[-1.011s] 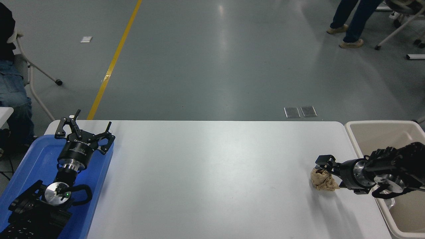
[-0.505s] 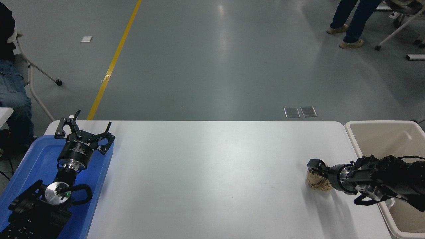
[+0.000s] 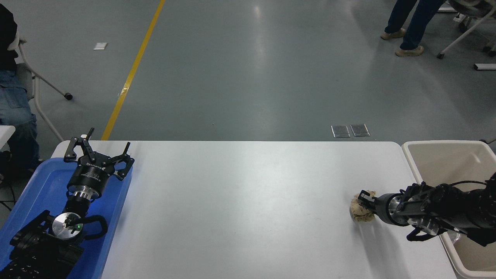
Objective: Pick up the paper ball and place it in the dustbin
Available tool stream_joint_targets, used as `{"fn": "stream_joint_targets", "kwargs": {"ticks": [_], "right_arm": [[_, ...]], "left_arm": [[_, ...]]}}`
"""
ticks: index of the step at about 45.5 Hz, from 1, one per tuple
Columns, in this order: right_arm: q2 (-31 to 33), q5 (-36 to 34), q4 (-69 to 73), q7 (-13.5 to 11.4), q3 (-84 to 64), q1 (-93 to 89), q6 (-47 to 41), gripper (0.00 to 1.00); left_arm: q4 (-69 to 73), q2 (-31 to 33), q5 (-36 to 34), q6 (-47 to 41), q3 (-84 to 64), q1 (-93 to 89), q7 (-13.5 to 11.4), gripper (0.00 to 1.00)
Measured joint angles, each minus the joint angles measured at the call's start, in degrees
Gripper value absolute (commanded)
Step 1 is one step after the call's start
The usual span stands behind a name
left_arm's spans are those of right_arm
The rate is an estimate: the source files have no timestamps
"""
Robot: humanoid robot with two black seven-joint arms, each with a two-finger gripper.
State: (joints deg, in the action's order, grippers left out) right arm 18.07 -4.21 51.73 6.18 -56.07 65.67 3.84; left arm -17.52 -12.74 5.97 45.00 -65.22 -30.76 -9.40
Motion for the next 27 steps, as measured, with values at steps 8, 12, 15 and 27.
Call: {"fn": "stream_joint_targets", "kwargs": {"ticks": [8, 12, 15, 27], "right_arm": [[2.38, 2.44, 4.42, 0.36, -1.32, 4.35, -0.34, 0.00], [3.82, 4.55, 8.97, 0.95, -3.34, 8.49, -0.68, 0.00], [4.83, 6.02, 12.76, 1.55, -5.36, 12.09, -1.28, 0.00], [8.64, 12.36, 30.05, 5.68, -15.32, 32.43, -7.24, 0.00]], "left_arm": [[0.00, 0.00, 0.00, 0.00, 0.00, 0.00, 0.00, 0.99], [0.00, 0.00, 0.00, 0.00, 0.00, 0.01, 0.00, 0.99], [0.00, 0.00, 0.01, 0.00, 0.00, 0.01, 0.00, 0.99], [-0.02, 0.00, 0.00, 0.00, 0.00, 0.01, 0.00, 0.99]]}}
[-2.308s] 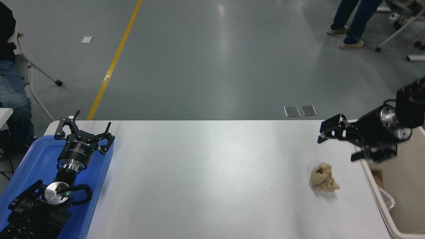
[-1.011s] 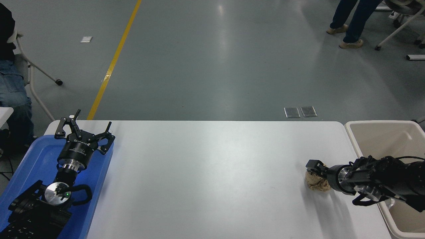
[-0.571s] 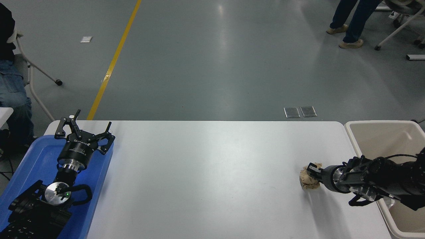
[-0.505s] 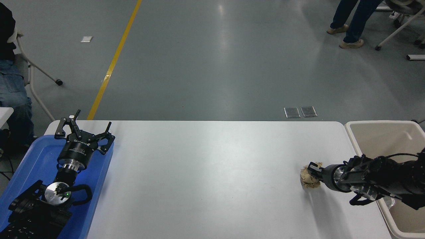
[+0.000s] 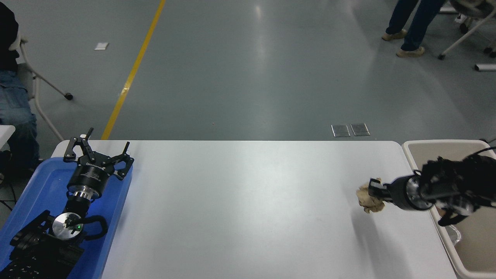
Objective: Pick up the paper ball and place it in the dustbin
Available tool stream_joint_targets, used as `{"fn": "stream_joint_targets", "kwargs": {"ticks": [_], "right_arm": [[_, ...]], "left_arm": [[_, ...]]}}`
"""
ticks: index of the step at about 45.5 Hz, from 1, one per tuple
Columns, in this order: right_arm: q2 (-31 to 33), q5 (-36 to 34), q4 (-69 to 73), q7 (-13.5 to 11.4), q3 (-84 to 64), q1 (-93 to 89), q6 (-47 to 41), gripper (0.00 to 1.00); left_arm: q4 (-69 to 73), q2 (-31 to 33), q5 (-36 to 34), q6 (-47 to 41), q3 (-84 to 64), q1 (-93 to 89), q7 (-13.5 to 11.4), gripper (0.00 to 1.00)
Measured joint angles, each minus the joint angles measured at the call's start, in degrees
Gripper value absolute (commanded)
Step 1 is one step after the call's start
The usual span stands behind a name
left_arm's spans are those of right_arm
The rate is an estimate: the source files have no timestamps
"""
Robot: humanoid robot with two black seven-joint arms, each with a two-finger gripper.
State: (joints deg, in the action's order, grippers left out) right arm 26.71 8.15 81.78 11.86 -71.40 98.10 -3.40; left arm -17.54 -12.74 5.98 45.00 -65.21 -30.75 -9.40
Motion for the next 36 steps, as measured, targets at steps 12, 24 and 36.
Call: {"fn": "stream_joint_targets", "kwargs": {"ticks": [12, 24, 36], "right_arm": [[6.84, 6.78, 9.34, 5.12, -4.27, 22.77, -18.21, 0.00], [10.50, 8.90, 14.24, 7.02, 0.16, 40.17, -34.67, 0.00], [11.29, 9.47, 16.27, 7.37, 5.24, 49.71, -39.60, 0.00]], "left_arm": [[0.05, 0.00, 0.00, 0.00, -0.03, 0.03, 0.00, 0.99], [0.06, -0.01, 0.00, 0.00, -0.08, 0.07, 0.00, 0.99], [0.05, 0.00, 0.00, 0.00, -0.08, 0.07, 0.00, 0.99]]}}
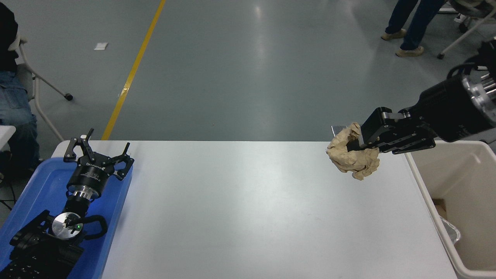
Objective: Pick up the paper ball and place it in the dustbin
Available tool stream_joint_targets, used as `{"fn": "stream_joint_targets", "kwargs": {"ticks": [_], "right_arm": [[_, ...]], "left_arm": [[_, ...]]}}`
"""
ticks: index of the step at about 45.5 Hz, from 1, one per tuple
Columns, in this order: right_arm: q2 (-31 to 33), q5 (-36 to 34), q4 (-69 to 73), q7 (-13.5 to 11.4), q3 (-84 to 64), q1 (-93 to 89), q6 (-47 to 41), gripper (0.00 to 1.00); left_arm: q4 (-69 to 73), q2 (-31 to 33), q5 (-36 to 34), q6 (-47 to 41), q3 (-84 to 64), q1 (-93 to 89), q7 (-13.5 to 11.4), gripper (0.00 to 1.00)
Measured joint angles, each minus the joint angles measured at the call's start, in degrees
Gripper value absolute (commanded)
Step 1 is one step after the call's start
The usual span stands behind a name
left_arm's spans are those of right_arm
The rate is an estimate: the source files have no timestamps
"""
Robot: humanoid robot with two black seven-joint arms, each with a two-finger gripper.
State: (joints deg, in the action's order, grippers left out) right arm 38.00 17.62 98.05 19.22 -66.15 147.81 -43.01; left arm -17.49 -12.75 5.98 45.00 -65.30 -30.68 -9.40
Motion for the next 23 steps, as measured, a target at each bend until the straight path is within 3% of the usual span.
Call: {"fn": "stream_joint_targets", "kwargs": {"ticks": [23], "right_arm": [[0.00, 2.93, -1.41, -0.55, 1.10, 1.75, -1.81, 0.00]], "left_arm": [[0.00, 0.00, 0.03, 0.00, 0.00, 0.01, -0.02, 0.99]]}}
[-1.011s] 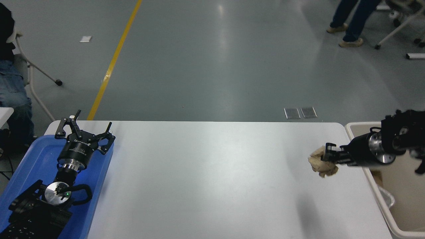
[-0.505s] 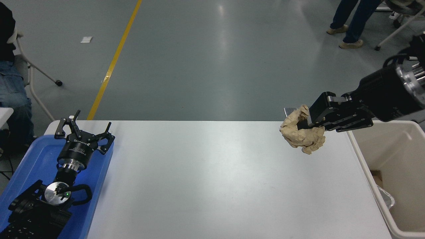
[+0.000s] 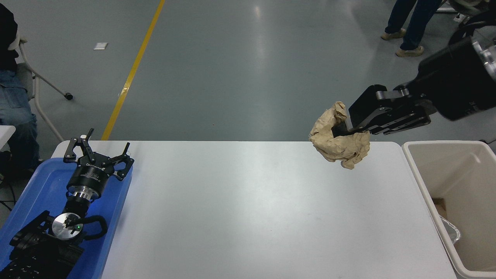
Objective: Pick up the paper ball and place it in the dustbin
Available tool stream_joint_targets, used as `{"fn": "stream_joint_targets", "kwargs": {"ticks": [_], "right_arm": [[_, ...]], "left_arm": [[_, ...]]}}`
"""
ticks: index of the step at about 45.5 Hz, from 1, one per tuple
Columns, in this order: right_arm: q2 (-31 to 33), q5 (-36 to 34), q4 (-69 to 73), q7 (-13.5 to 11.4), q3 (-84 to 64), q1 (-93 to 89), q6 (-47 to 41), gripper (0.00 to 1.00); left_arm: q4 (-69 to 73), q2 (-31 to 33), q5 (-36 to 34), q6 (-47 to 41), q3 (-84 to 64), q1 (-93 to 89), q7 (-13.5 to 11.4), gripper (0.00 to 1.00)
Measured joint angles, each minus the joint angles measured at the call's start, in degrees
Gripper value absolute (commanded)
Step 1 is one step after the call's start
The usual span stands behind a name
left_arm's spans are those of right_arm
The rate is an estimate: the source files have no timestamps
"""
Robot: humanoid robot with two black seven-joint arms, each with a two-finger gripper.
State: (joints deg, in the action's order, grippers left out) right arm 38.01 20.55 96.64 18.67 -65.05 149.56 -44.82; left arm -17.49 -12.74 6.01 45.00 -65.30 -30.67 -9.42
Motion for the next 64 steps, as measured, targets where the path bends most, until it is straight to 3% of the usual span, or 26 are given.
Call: {"fn": "stream_joint_targets", "kwargs": {"ticks": [16, 29, 54, 61, 64], "right_arm": [[0.84, 3.53, -14.79, -0.25, -2.32, -16.97, 0.39, 0.00], [1.47, 2.82, -31.44, -0.27, -1.95, -36.35, 7.13, 0.00], [-1.50, -21.35, -74.61, -0.43, 9.41, -86.65, 19.87, 0.00], [-4.40, -23.99, -82.36, -2.15, 15.03, -97.17, 24.75, 0.00], [-6.79, -24.92, -85.79, -4.24, 18.36, -102.26, 28.52, 0.00]], "left_arm": [[0.00, -0.01, 0.00, 0.00, 0.00, 0.01, -0.02, 0.99], [0.00, 0.00, -0.04, 0.00, 0.00, 0.00, -0.01, 0.99], [-0.01, 0.01, -0.04, 0.00, 0.00, 0.00, 0.03, 0.99], [0.00, 0.00, -0.04, 0.00, 0.00, 0.00, 0.02, 0.99], [0.00, 0.00, -0.04, 0.00, 0.00, 0.00, 0.02, 0.99]]}}
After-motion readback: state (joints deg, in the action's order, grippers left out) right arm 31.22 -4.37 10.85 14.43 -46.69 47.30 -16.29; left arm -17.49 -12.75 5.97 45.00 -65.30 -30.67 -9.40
